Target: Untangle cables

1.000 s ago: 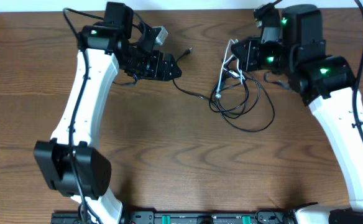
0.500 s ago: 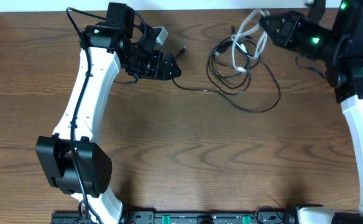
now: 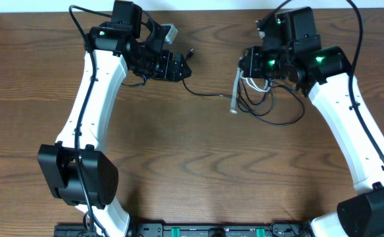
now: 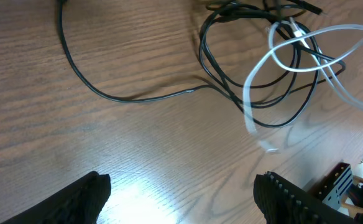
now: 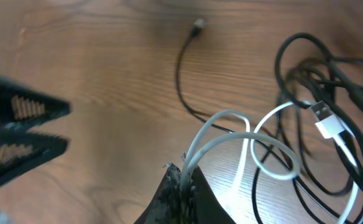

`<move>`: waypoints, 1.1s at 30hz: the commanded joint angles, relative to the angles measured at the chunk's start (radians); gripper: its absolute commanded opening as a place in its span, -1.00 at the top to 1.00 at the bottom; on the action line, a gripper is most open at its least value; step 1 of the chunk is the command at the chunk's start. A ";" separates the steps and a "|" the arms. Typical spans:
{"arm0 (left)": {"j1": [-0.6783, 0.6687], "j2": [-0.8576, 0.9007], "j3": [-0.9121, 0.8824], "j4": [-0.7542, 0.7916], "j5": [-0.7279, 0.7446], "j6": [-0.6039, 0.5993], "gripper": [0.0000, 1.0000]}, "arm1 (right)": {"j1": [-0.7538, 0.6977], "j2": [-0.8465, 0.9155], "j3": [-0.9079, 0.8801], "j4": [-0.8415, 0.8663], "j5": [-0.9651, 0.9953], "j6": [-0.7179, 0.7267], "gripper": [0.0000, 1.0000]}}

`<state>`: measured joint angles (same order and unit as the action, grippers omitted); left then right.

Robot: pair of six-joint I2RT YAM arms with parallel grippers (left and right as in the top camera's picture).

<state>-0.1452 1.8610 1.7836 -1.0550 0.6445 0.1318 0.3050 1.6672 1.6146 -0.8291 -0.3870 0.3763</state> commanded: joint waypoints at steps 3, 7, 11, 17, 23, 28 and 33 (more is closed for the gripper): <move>0.005 0.002 0.002 -0.001 -0.008 0.013 -0.58 | -0.017 -0.026 0.041 0.010 -0.055 -0.048 0.74; 0.005 0.002 0.002 0.011 -0.008 0.013 -0.58 | 0.005 -0.008 0.039 -0.004 -0.088 -0.060 0.10; 0.004 0.002 0.002 0.018 -0.008 0.013 -0.58 | 0.057 0.018 0.039 -0.048 -0.097 -0.149 -0.11; -0.004 0.002 0.002 0.002 0.002 0.013 -0.60 | -0.019 0.012 0.039 -0.064 -0.004 -0.108 -0.26; -0.079 0.007 0.002 0.003 0.002 -0.008 -0.60 | -0.191 0.012 0.039 -0.077 -0.004 -0.081 -0.30; -0.165 0.027 0.002 0.007 -0.010 -0.095 -0.61 | -0.296 0.012 0.039 -0.111 -0.003 -0.084 -0.33; -0.227 0.080 0.002 0.015 -0.097 -0.219 -0.60 | -0.336 0.012 0.039 -0.145 0.042 -0.086 -0.41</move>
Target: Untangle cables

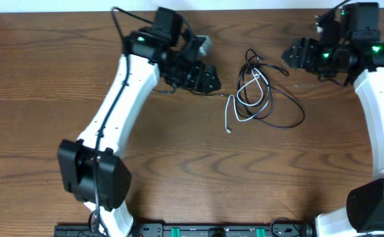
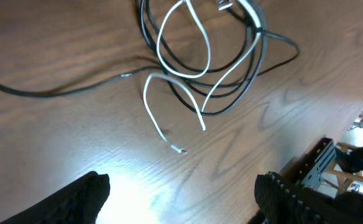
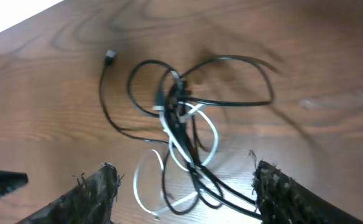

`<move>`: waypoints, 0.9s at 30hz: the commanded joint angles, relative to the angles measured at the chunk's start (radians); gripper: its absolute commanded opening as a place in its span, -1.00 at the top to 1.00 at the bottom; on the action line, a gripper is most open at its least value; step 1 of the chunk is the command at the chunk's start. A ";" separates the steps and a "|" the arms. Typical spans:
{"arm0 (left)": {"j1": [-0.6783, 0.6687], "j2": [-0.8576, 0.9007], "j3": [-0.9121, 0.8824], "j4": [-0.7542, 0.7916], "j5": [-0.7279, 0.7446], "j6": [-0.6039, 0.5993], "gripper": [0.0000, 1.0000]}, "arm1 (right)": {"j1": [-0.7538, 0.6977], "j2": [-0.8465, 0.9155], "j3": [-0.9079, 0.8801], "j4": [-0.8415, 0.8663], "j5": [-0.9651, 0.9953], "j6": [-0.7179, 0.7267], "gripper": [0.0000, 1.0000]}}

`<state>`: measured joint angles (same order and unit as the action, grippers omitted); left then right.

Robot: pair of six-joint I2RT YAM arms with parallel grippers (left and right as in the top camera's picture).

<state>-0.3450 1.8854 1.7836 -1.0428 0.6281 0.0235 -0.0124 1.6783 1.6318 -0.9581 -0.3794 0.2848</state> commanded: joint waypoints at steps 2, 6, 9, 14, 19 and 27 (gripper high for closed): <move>-0.051 0.091 0.002 0.011 -0.102 -0.146 -0.60 | -0.023 0.001 0.022 -0.027 0.055 0.006 -0.44; -0.100 0.174 0.002 0.068 -0.101 -0.198 -0.60 | -0.024 0.001 0.022 -0.034 0.090 0.005 -0.50; -0.124 0.220 0.002 0.132 -0.101 -0.234 -0.60 | -0.026 0.001 0.022 -0.034 0.093 0.005 -0.52; -0.160 0.269 0.002 0.200 -0.102 -0.247 -0.60 | -0.026 0.001 0.022 -0.034 0.093 0.001 -0.53; -0.190 0.286 0.002 0.223 -0.130 -0.246 -0.30 | -0.026 0.001 0.021 -0.037 0.093 -0.002 -0.52; -0.192 0.282 0.003 0.222 -0.317 -0.247 0.85 | -0.025 0.002 0.019 -0.042 0.093 -0.002 -0.51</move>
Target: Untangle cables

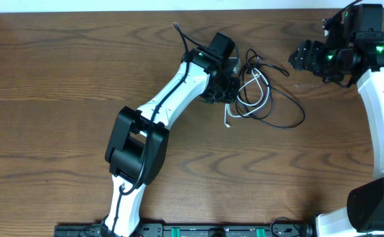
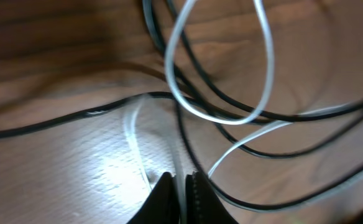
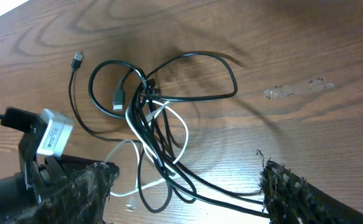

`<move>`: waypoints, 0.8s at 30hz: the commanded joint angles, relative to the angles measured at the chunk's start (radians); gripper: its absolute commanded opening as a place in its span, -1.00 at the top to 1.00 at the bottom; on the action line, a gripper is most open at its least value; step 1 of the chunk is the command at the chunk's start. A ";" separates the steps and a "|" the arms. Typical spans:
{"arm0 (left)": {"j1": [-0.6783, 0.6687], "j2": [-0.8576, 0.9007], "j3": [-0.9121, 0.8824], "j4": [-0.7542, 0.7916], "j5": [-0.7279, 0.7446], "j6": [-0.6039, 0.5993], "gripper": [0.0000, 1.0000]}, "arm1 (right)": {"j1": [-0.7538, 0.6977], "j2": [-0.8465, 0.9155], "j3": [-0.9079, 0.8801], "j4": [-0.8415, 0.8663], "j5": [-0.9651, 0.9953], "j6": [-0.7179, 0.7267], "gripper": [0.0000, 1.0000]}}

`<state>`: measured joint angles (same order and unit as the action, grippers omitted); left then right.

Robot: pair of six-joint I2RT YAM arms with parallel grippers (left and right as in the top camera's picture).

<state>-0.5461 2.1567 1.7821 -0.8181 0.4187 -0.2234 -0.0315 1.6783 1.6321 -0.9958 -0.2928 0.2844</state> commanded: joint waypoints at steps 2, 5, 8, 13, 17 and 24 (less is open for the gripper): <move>0.020 -0.009 0.004 -0.009 -0.138 0.000 0.86 | -0.004 0.002 0.010 -0.004 0.006 -0.002 -0.51; 0.049 -0.088 0.004 -0.014 -0.163 0.000 0.86 | 0.008 0.002 -0.010 -0.004 0.006 -0.002 -0.50; 0.082 -0.199 0.004 -0.014 -0.204 0.000 0.86 | 0.026 0.002 -0.022 -0.003 0.006 -0.002 -0.48; 0.146 -0.426 0.004 -0.002 -0.237 0.000 0.86 | 0.062 0.004 -0.026 0.001 0.006 -0.023 -0.46; 0.197 -0.597 0.005 0.022 -0.237 0.000 0.85 | 0.092 0.005 -0.026 0.002 0.006 -0.039 -0.46; 0.215 -0.753 0.005 0.082 -0.232 0.000 0.86 | 0.146 0.009 -0.026 0.013 0.006 -0.039 -0.45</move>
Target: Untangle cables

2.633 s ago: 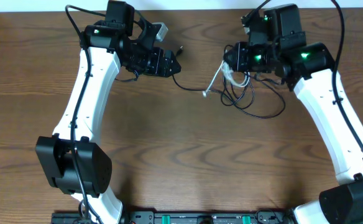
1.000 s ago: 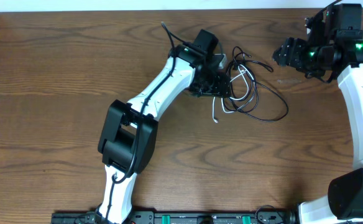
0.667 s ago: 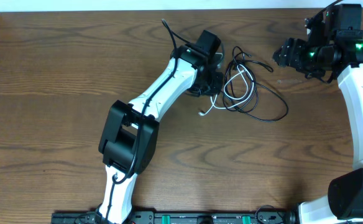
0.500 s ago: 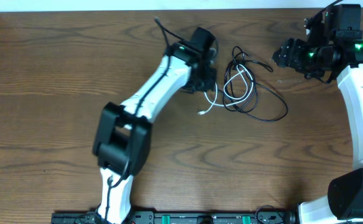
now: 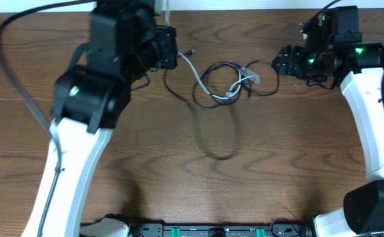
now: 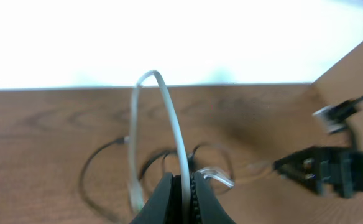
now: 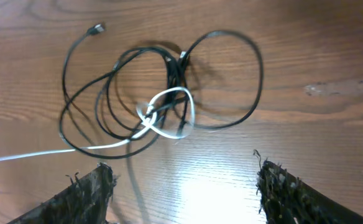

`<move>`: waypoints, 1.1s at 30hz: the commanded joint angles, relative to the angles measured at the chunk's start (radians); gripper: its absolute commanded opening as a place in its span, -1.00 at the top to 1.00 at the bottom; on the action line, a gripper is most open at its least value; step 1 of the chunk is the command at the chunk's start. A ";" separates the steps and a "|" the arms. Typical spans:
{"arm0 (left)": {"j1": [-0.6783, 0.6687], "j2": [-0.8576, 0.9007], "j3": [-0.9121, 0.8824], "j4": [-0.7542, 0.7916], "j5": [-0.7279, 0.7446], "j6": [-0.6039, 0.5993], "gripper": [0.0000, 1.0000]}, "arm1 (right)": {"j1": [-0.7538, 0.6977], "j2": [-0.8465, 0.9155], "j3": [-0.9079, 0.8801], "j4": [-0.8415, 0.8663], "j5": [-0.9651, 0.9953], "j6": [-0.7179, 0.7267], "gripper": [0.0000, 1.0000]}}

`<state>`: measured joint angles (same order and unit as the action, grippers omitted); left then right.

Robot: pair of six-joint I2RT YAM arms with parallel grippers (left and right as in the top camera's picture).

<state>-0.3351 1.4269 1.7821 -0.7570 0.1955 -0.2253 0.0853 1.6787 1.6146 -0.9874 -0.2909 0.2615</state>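
Note:
My left gripper [image 5: 169, 52] is raised high at the back left and is shut on the white cable [image 6: 169, 118], which arcs up from its jaws [image 6: 181, 182]. The white cable [image 5: 191, 71] runs from it down to a knot of black cables [image 5: 221, 79] in the middle back of the table. In the right wrist view a white loop [image 7: 168, 91] is wound into the black cables [image 7: 174, 74]. One blurred black loop [image 5: 218, 141] trails toward the front. My right gripper [image 5: 281, 62] stands open just right of the knot, with nothing between its fingers [image 7: 184, 193].
The brown wooden table [image 5: 297, 171] carries only the cables. A black plug end [image 7: 96, 28] lies at the knot's far left in the right wrist view. The right arm [image 6: 330, 171] shows in the left wrist view.
My left gripper, down at the knot and shut on the white cable, is now high at the back left with that cable. The knot has shifted left and spread. The right gripper stayed open.
First my right gripper held the white cable at the knot while the left stood open at the left. Then the right had let go and stood open at the back right. The left then shut on the white cable at the knot, and now holds it lifted.

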 commanded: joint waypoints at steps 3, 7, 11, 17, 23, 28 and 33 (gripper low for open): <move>0.004 -0.047 0.005 0.059 0.006 -0.002 0.85 | 0.050 0.009 -0.008 0.010 0.004 -0.016 -0.45; 0.004 -0.063 0.005 0.133 0.006 -0.022 0.85 | 0.083 0.015 -0.009 0.020 0.004 -0.016 -0.46; 0.004 -0.073 0.021 0.237 0.066 -0.025 0.86 | 0.135 0.057 -0.009 0.056 -0.013 -0.016 -0.46; 0.004 -0.077 0.057 0.341 0.086 -0.100 0.85 | 0.179 0.142 -0.009 0.121 -0.098 -0.040 -0.47; 0.004 -0.093 0.058 0.442 0.142 -0.140 0.86 | 0.191 0.195 -0.009 0.210 -0.268 -0.079 -0.52; 0.004 -0.099 0.058 0.442 0.145 -0.143 0.86 | 0.214 0.216 -0.010 0.311 -0.329 0.012 -0.53; 0.004 -0.099 0.058 0.416 0.144 -0.143 0.86 | 0.294 0.298 -0.010 0.456 -0.329 0.208 -0.51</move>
<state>-0.3355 1.3407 1.8053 -0.3367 0.3210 -0.3630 0.3176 1.9022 1.6073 -0.5957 -0.5877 0.3138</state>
